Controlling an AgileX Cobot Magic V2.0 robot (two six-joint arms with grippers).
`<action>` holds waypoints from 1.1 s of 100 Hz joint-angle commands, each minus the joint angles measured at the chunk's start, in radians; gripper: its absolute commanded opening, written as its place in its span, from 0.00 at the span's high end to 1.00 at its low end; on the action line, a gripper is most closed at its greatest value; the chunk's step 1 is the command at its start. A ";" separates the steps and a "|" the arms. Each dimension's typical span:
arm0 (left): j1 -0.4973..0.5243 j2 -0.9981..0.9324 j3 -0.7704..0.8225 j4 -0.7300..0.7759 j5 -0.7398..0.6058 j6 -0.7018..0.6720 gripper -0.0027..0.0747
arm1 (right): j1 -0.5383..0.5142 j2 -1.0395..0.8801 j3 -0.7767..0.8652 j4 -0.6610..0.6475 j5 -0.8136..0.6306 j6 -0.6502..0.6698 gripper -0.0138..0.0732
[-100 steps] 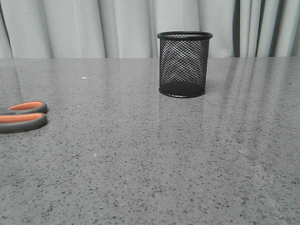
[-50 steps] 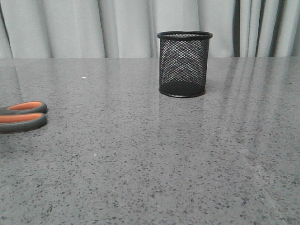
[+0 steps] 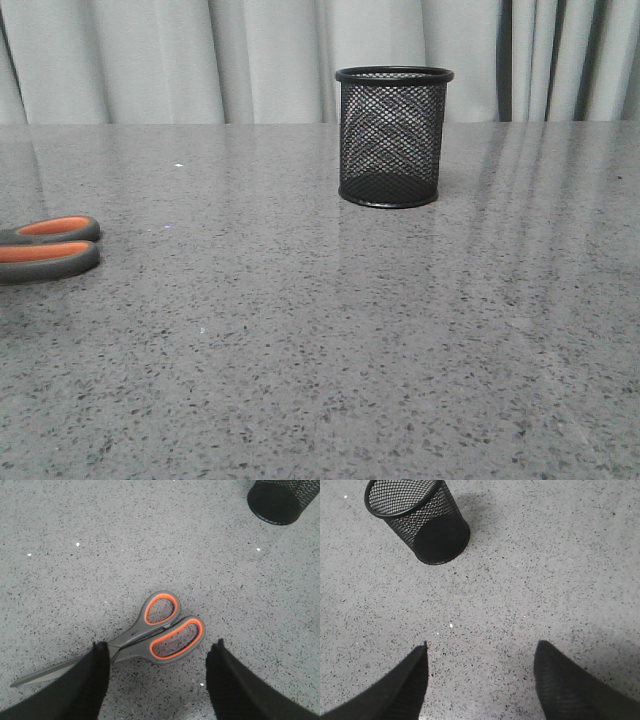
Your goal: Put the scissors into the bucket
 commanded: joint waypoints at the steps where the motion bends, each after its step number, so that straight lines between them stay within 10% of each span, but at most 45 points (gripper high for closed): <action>1: 0.000 0.005 -0.036 -0.036 -0.044 0.031 0.42 | -0.006 0.002 -0.035 0.007 -0.043 -0.010 0.35; 36: 0.000 0.191 -0.158 0.018 0.140 0.267 0.42 | -0.006 0.002 -0.035 0.007 -0.051 -0.010 0.35; 65: 0.000 0.328 -0.191 0.020 0.169 0.822 0.42 | -0.006 0.002 -0.035 0.007 -0.058 -0.012 0.35; 110: -0.057 0.503 -0.191 0.150 0.170 0.929 0.42 | -0.006 0.002 -0.035 0.007 -0.078 -0.016 0.35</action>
